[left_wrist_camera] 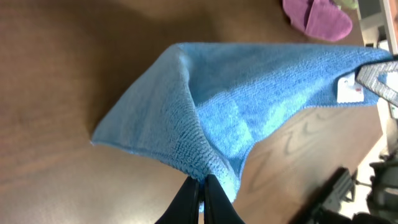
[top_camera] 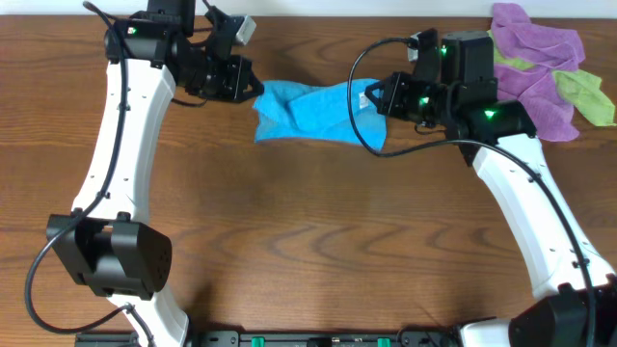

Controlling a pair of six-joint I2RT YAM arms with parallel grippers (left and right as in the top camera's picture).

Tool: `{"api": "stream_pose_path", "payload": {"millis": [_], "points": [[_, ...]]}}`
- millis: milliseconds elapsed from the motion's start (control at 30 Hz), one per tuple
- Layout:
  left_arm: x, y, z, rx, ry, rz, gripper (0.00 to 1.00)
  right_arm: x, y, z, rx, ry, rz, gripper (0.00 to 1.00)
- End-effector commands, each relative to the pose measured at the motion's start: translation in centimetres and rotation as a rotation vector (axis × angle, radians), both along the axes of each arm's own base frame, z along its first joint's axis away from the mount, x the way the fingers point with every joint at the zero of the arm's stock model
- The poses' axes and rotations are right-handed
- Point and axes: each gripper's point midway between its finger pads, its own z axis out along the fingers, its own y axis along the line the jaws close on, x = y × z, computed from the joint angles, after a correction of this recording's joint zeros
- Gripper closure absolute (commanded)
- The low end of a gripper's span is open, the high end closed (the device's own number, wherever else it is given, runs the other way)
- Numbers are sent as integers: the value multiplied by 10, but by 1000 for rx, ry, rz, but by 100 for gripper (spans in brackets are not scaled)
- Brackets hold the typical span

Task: Fold the cloth
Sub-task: 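Lift the cloth with both grippers and carry it toward the table's far edge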

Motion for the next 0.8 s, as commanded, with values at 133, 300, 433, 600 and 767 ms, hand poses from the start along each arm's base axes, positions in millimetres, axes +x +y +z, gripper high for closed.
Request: {"api": "stream_pose_path", "payload": {"millis": [133,300,433,600,767], "points": [[-24,4,-2,7,93,-22,94,-21,7,-10,-42,73,38,98],[-29,3,-2,3,118,-23,94,-26,9,-8,-44,78,48,98],[-8,3,2,2,30,-5,94,-19,10,0,-42,25,48,99],[20,7,8,14,-60,68,94,-11,1,-1,-85,2,-1,99],[35,9,8,27,-113,84,94,-1,-6,-1,-107,-27,-39,98]]}}
